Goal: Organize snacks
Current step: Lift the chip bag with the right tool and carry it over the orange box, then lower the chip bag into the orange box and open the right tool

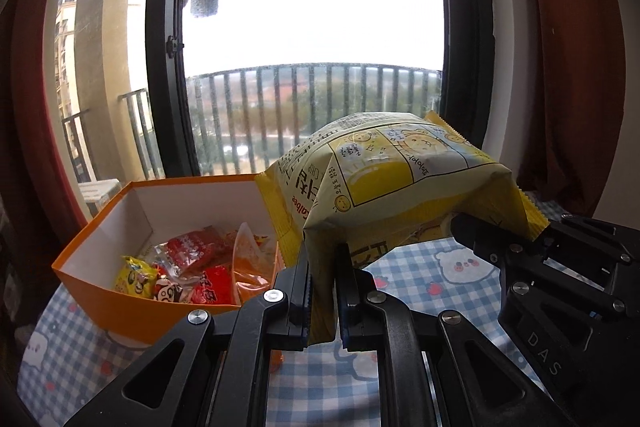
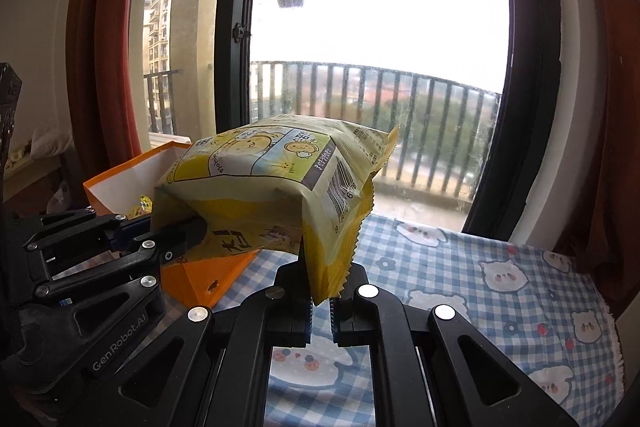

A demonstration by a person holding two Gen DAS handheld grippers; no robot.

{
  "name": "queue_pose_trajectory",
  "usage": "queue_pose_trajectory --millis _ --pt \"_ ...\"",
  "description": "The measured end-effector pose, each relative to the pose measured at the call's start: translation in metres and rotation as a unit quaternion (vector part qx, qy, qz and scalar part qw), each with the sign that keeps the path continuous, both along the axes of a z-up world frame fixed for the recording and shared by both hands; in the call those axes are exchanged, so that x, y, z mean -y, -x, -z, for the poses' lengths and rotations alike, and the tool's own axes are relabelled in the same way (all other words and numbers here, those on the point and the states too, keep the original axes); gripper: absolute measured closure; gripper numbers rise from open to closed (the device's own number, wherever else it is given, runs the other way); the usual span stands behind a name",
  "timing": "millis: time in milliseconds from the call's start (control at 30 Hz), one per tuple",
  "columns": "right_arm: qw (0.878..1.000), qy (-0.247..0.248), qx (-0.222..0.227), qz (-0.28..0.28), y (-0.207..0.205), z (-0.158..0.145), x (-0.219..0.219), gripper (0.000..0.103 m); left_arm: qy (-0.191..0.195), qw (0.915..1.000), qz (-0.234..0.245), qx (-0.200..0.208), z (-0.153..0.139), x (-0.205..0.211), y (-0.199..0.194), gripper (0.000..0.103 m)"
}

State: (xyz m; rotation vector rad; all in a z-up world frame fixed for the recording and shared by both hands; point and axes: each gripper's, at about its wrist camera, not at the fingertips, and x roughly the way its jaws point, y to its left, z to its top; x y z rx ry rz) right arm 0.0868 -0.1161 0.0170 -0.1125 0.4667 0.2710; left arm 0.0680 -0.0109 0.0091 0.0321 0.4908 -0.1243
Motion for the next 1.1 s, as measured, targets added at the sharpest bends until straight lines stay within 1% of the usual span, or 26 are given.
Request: queue_pose_trajectory --millis 200,300,467,633,733,800,900,967,1067,1100 --pt "1.000 -0.006 -0.009 -0.018 -0.017 0.006 -0.033 0.094 0.023 0.9993 -0.030 0.002 0.003 -0.032 -0.008 0.097" --pt "1.000 -0.005 -0.013 -0.025 -0.028 0.010 -0.053 0.094 0.039 0.9983 -0.043 -0.009 0.007 -0.051 -0.014 0.097" --pt "0.998 -0.007 -0.041 -0.041 -0.045 0.019 -0.083 0.094 0.053 0.9964 -0.062 -0.021 0.015 -0.082 -0.024 0.097" --pt "0.997 0.004 -0.050 -0.058 -0.055 0.025 -0.113 0.094 0.056 0.9943 -0.086 -0.030 0.021 -0.108 -0.032 0.097" --pt "0.996 0.003 -0.061 -0.067 -0.064 0.029 -0.127 0.094 0.048 0.9931 -0.102 -0.035 0.025 -0.123 -0.042 0.097" --pt "0.995 -0.004 -0.073 -0.072 -0.072 0.033 -0.136 0.094 0.048 0.9917 -0.112 -0.040 0.026 -0.130 -0.049 0.096" --pt "0.992 -0.024 -0.092 -0.077 -0.085 0.039 -0.147 0.094 0.058 0.9892 -0.123 -0.054 0.030 -0.142 -0.060 0.096" --pt "0.991 -0.040 -0.104 -0.077 -0.093 0.044 -0.151 0.094 0.055 0.9884 -0.129 -0.060 0.033 -0.146 -0.067 0.096" --pt "0.989 -0.050 -0.114 -0.078 -0.102 0.051 -0.157 0.094 0.048 0.9870 -0.138 -0.066 0.038 -0.149 -0.075 0.094" --pt "0.989 -0.054 -0.117 -0.078 -0.105 0.053 -0.158 0.094 0.047 0.9863 -0.143 -0.068 0.040 -0.151 -0.077 0.091"
